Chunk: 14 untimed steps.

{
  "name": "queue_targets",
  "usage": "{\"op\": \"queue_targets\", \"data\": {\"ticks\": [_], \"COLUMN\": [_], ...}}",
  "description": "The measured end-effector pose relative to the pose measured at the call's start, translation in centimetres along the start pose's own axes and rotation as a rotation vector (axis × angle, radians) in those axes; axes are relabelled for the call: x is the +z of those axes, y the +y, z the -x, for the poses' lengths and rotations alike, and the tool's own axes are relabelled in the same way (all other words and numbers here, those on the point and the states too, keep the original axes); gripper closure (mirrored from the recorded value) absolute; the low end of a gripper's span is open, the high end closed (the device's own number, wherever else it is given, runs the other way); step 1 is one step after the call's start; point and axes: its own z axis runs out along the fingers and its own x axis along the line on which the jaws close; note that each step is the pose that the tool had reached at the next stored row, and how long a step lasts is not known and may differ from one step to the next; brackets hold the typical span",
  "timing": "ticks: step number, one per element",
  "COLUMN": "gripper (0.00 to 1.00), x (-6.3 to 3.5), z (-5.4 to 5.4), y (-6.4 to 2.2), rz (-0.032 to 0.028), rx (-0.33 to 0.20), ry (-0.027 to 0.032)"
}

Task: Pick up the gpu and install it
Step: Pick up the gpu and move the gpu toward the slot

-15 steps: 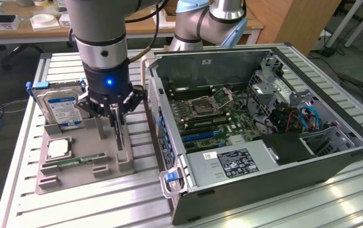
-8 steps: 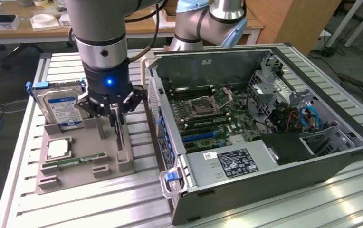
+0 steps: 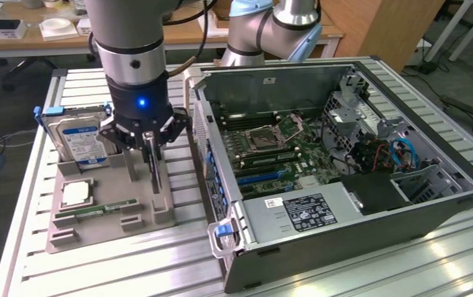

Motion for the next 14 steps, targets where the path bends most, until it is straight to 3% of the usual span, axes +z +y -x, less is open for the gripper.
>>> {"op": "queue_targets", "data": {"ticks": [14], "gripper": [0.73], "x": [-2.29], "z": [0.0], "y": [0.10], "rz": [0.0006], "rx": [0.000], "ry": [-0.0001]}}
